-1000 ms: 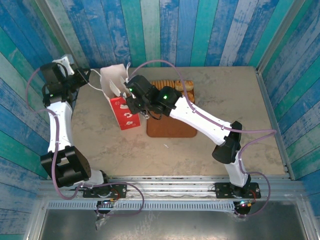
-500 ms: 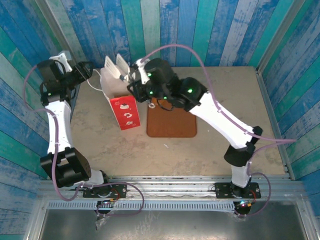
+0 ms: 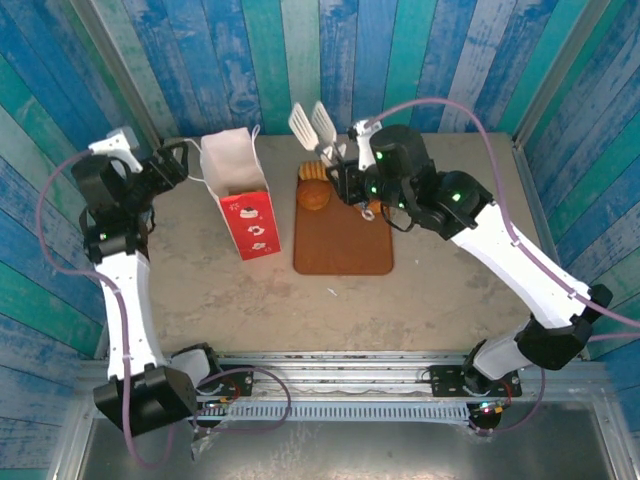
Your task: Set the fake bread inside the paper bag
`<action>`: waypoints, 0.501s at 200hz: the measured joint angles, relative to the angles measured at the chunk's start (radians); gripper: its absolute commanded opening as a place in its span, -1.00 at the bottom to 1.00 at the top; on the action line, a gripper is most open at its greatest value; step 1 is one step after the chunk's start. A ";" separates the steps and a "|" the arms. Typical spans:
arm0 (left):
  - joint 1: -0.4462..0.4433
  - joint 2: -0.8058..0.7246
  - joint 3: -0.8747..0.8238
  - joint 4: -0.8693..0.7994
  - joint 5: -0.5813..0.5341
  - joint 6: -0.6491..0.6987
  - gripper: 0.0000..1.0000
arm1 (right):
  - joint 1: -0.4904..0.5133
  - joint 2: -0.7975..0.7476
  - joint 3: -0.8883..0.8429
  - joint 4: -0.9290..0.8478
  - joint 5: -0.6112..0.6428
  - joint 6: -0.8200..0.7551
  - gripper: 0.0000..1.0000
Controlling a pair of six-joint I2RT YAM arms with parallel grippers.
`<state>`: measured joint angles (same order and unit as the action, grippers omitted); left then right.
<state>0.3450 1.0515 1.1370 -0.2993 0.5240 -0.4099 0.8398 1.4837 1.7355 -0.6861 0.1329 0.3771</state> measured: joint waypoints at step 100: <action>0.000 -0.100 -0.163 -0.014 -0.044 -0.021 0.88 | -0.026 0.159 -0.446 0.131 0.067 -0.082 -0.12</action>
<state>0.3450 0.9516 0.9737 -0.3138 0.4797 -0.4309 0.8135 1.6428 1.2896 -0.5552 0.2001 0.2951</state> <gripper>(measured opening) 0.940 0.442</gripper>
